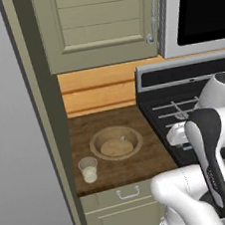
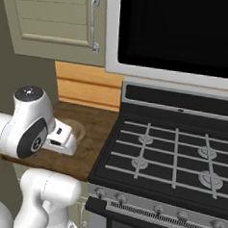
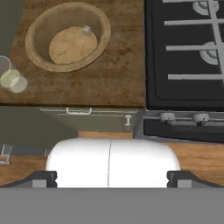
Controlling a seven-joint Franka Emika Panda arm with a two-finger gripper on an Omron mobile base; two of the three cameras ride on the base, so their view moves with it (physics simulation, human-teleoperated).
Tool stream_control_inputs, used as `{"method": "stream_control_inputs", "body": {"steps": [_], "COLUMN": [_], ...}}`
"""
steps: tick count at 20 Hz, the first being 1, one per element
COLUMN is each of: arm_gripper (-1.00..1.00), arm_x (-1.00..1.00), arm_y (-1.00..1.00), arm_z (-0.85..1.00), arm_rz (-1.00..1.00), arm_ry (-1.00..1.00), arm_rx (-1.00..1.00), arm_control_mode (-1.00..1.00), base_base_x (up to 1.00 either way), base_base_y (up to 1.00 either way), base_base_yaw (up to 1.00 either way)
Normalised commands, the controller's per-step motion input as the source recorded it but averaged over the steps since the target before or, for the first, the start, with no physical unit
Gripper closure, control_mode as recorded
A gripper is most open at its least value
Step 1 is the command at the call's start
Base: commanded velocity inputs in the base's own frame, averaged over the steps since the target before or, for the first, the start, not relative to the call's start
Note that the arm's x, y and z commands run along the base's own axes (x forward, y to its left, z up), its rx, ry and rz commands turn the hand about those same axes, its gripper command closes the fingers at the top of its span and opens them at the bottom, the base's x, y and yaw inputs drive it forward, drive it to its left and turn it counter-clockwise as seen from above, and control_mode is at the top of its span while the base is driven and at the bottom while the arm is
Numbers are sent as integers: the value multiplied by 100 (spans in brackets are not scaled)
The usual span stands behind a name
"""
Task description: Grab a lemon wedge from the fridge and one ice cube from the ice bowl, and put them in the glass of lemonade.
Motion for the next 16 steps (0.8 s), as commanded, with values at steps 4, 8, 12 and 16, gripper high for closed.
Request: {"method": "stream_control_inputs", "body": {"steps": [4,8,12,16], "arm_gripper": [-100,-100,-100,-100], "arm_x": [4,0,-1,0], "arm_y": [17,0,0,0], "arm_z": [10,0,0,0], "arm_rz": [4,0,0,0], "arm_ry": [0,0,0,0], "arm_rx": [-9,0,0,0], "arm_control_mode": [-100,-100,100,100], "base_base_x": [0,0,-72,-100], "base_base_y": [0,0,2,35], "base_base_yaw": [0,0,0,8]}}
